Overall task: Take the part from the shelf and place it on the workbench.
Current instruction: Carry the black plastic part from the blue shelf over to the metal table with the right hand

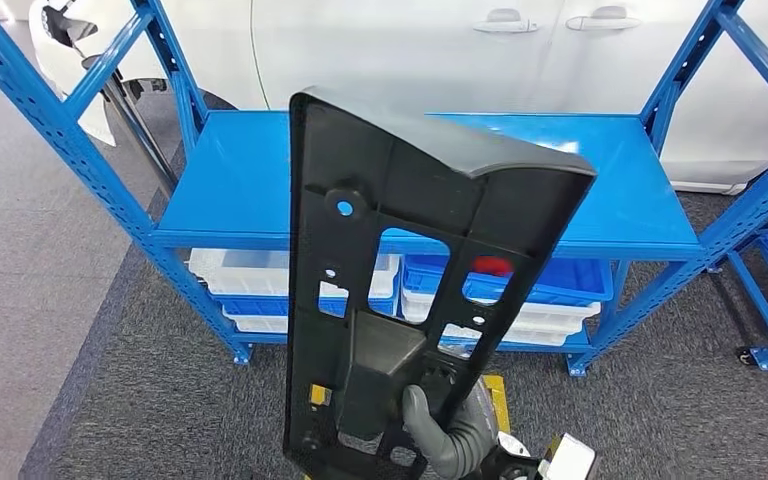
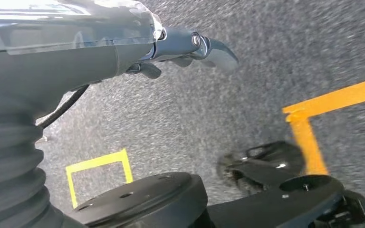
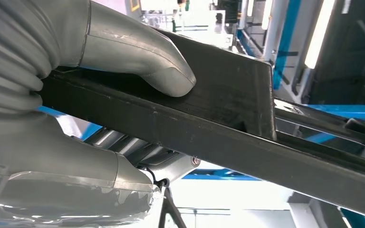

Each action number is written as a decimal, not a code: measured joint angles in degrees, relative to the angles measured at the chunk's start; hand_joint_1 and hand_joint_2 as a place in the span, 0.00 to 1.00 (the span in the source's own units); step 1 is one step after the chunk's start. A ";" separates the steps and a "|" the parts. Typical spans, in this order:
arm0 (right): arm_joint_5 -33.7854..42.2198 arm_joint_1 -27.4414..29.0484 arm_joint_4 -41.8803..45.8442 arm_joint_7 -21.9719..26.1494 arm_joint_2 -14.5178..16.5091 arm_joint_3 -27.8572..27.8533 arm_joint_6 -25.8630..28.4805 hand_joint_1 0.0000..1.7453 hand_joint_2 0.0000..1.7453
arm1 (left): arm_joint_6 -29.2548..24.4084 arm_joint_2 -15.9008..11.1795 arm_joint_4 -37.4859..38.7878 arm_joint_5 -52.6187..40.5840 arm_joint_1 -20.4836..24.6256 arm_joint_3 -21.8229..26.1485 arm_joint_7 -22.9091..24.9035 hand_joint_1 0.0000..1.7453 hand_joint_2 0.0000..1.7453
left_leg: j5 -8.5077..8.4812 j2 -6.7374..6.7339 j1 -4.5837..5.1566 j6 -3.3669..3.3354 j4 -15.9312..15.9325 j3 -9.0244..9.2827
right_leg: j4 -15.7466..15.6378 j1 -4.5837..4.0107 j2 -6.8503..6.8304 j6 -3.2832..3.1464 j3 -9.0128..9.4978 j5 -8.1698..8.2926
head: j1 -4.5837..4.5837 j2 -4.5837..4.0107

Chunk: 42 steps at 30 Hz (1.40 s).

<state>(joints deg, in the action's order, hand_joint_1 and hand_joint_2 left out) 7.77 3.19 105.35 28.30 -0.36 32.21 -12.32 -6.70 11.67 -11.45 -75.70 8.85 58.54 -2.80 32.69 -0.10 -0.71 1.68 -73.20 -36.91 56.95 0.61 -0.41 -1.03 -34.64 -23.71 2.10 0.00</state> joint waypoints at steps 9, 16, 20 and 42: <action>-1.19 0.86 0.81 -0.60 -0.74 -0.45 0.70 0.89 1.00 | 0.73 0.78 0.04 0.20 -0.82 -0.15 0.09 0.00 1.00 | -3.03 -0.06 0.22 -2.85 17.08 10.36 | 2.00 0.01 0.09 2.70 -3.91 1.92 | -0.01 0.01; -0.88 1.01 0.21 -0.08 -1.84 -0.48 0.43 0.89 1.00 | 0.60 1.01 0.07 0.90 -0.94 -0.13 -0.01 0.00 1.00 | -7.77 -0.44 0.55 -3.52 16.21 3.89 | 16.08 0.16 0.25 3.16 -3.72 -5.88 | -0.02 0.00; -0.56 0.23 0.19 -0.12 -1.80 -0.52 0.57 0.89 1.00 | 0.57 1.17 0.07 0.83 -0.55 -0.11 0.20 0.00 1.00 | -9.49 -0.32 0.75 -2.68 15.39 1.77 | 1.43 -0.40 0.33 1.81 6.88 -5.94 | -0.01 0.01; -0.38 -0.68 0.27 -1.98 0.80 -2.58 -0.78 0.89 1.00 | -0.15 0.78 0.09 0.45 -0.73 -0.05 1.90 0.00 1.00 | -4.79 -0.45 0.08 -3.23 17.42 8.41 | 8.39 0.03 0.01 2.95 -6.29 -4.57 | -0.01 0.00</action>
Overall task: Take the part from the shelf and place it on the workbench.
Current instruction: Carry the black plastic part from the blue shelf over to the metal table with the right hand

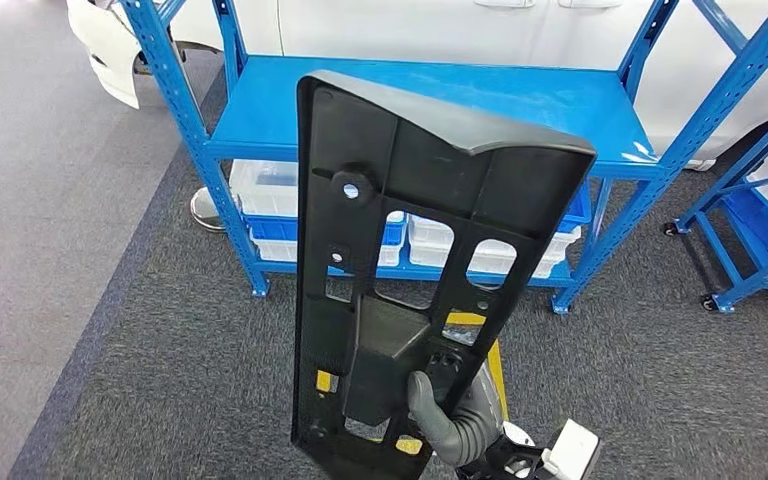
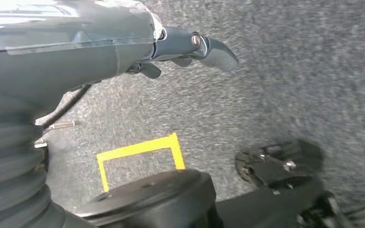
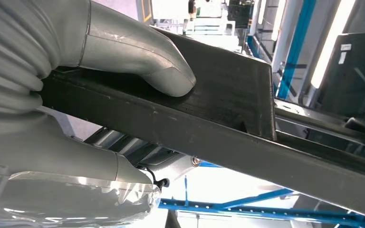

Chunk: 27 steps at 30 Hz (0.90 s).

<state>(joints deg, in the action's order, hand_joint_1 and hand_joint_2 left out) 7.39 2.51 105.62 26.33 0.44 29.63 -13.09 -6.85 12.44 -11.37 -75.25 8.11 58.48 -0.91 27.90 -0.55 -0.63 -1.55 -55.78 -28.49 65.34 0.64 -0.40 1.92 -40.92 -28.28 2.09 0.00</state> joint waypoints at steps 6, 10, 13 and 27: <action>0.14 0.45 -0.42 0.16 0.00 -0.89 -0.97 0.89 1.00 | -0.62 -0.15 0.00 -0.36 -0.06 0.01 -0.69 0.00 1.00 | -3.02 -0.22 0.22 0.30 -0.54 -4.05 | 3.70 0.03 -0.70 -0.07 5.14 1.48 | 0.00 0.00; 0.91 0.34 -0.41 0.20 0.09 -1.17 -1.96 0.89 1.00 | -0.67 -0.19 0.00 -0.49 -0.15 0.01 -0.76 0.00 1.00 | -3.81 -1.17 0.59 1.23 -1.24 -4.68 | -8.38 -0.81 -2.59 -1.72 12.91 -0.93 | 0.01 0.01; 1.27 0.67 -0.45 0.24 0.14 -1.36 -2.37 0.89 1.00 | -0.83 -0.33 0.00 -0.51 -0.14 0.01 -0.79 0.00 1.00 | -2.86 -1.66 0.51 2.24 -2.51 -5.36 | -9.03 -0.54 -1.12 -3.14 12.26 -0.13 | 0.01 0.00; 1.54 2.49 -0.88 0.93 0.30 -2.19 -2.94 0.89 1.00 | -1.02 -0.82 0.00 -1.55 -0.30 -0.15 -1.15 0.00 1.00 | -0.57 2.74 0.20 1.05 -0.43 -0.29 | -7.76 -0.64 5.38 -1.86 8.30 2.63 | 0.01 0.01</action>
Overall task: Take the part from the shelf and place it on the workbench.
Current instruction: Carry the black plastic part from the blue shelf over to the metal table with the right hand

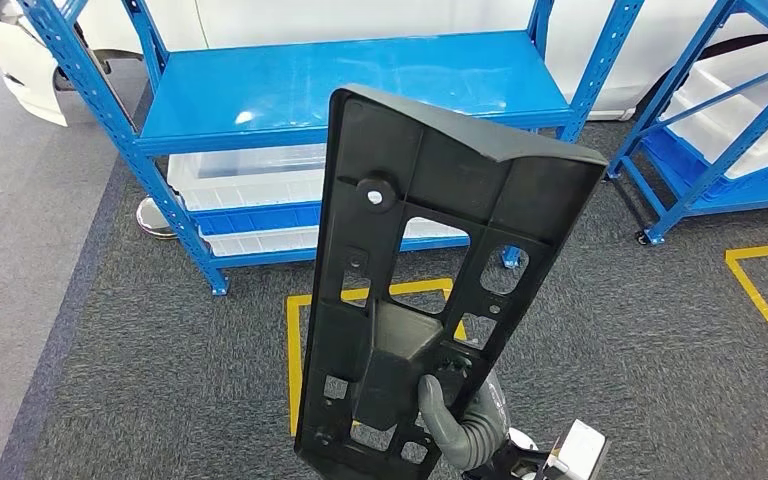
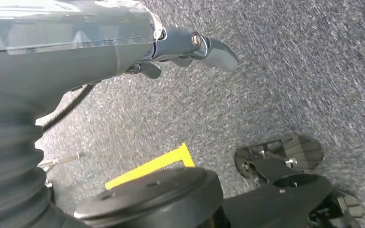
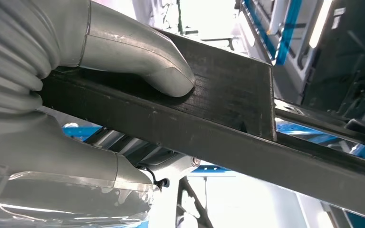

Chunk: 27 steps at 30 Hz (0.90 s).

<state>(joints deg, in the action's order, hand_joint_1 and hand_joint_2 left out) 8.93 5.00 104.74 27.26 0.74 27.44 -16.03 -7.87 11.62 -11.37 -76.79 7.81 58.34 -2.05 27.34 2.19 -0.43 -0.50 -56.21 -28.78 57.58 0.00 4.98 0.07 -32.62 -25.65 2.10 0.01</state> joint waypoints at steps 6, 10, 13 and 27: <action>0.01 0.84 0.13 0.40 -0.02 -0.67 -0.07 0.89 1.00 | 0.11 0.03 0.00 -0.23 -0.26 -0.20 0.15 0.00 1.00 | -0.64 -4.15 -0.22 -0.85 0.70 -0.33 | 15.83 0.62 -4.42 1.63 -7.72 -7.17 | -0.02 -0.01; -0.06 1.29 0.23 0.53 -0.01 -1.15 0.04 0.89 1.00 | 0.34 0.00 0.00 -0.54 -0.19 -0.27 0.42 0.00 1.00 | -0.30 -6.50 -0.08 -0.32 0.31 -0.21 | 4.74 0.79 -7.03 1.54 -1.81 -1.30 | -0.02 -0.01; -0.14 1.55 0.52 0.64 0.01 -1.42 0.05 0.89 1.00 | 0.43 -0.04 0.00 -0.57 -0.22 -0.29 0.51 0.00 1.00 | 0.00 -7.76 0.31 0.56 0.01 -0.21 | 0.05 0.14 -8.33 0.36 0.12 -0.33 | -0.02 -0.01; -0.68 3.07 0.58 1.19 0.20 -1.73 -1.31 0.89 1.00 | -0.17 -0.38 0.01 1.03 -0.88 -0.15 -0.86 0.00 1.00 | 0.48 2.00 -0.35 1.33 -2.83 -0.69 | 0.07 0.23 0.57 -1.24 -0.70 0.85 | -0.02 -0.01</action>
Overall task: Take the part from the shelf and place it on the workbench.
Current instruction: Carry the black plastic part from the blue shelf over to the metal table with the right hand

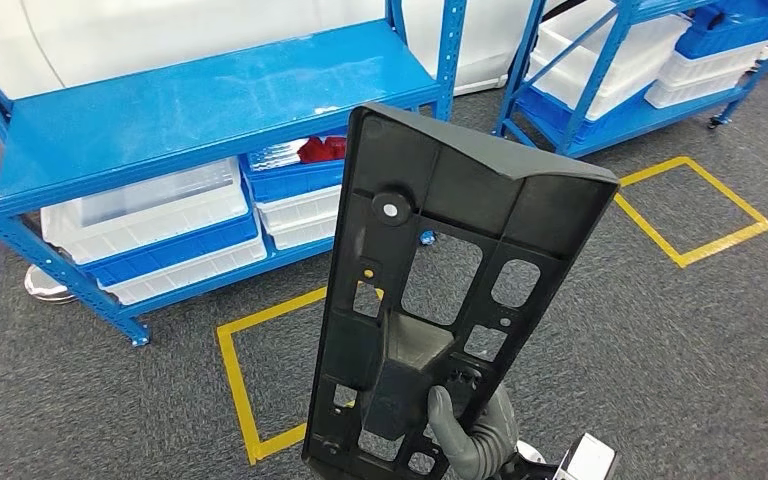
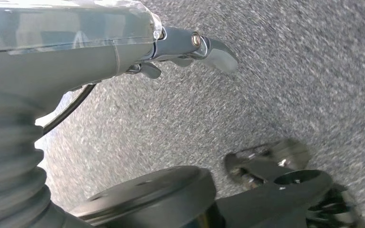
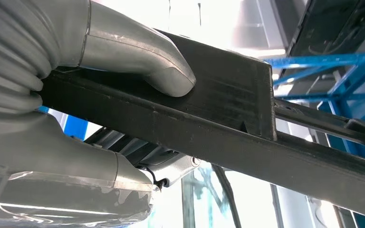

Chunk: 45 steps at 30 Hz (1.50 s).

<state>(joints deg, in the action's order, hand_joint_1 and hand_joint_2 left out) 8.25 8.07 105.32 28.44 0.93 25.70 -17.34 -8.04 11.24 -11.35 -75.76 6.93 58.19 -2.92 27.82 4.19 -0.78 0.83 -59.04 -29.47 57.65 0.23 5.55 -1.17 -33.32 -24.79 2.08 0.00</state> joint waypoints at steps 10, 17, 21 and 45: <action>-0.73 1.45 0.33 0.39 0.09 0.00 -0.95 0.89 1.00 | -0.07 0.39 0.01 -0.05 -0.59 0.05 -1.10 0.00 1.00 | -0.03 -4.80 -0.25 -1.84 2.99 0.79 | 12.31 0.14 -4.46 2.49 -7.29 -5.64 | -0.01 0.00; -1.35 2.95 0.76 1.02 0.09 0.00 -1.51 0.89 1.00 | -0.10 0.38 0.01 -0.45 -0.88 0.05 -0.84 0.00 1.00 | 1.01 -9.57 0.24 -0.88 2.82 1.75 | 1.73 -0.02 -9.61 1.87 -0.93 -0.56 | -0.01 0.00; -1.45 3.46 1.08 1.21 0.08 -0.04 -1.70 0.89 1.00 | -0.35 0.36 0.01 -0.41 -0.86 0.06 -0.85 0.00 1.00 | 1.85 -10.81 0.51 0.22 2.67 2.22 | 0.30 -0.28 -8.32 0.39 -0.64 -0.57 | -0.01 0.01; -0.73 3.47 0.35 2.63 -0.36 -0.04 -3.41 0.89 1.00 | -0.66 0.41 0.01 -0.13 -0.64 0.17 -1.43 0.00 1.00 | 1.20 -7.76 0.13 -1.70 2.57 1.45 | 11.28 0.49 -6.23 2.38 -6.53 -3.07 | -0.01 0.00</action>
<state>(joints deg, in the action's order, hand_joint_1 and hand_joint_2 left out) 7.52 11.54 105.67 31.08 0.57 25.66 -20.75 -8.70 11.65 -11.34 -75.89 6.29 58.36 -4.35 29.02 -3.58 -0.65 -0.87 -56.47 -28.01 68.93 0.72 -0.67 1.20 -39.85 -27.86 2.08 0.00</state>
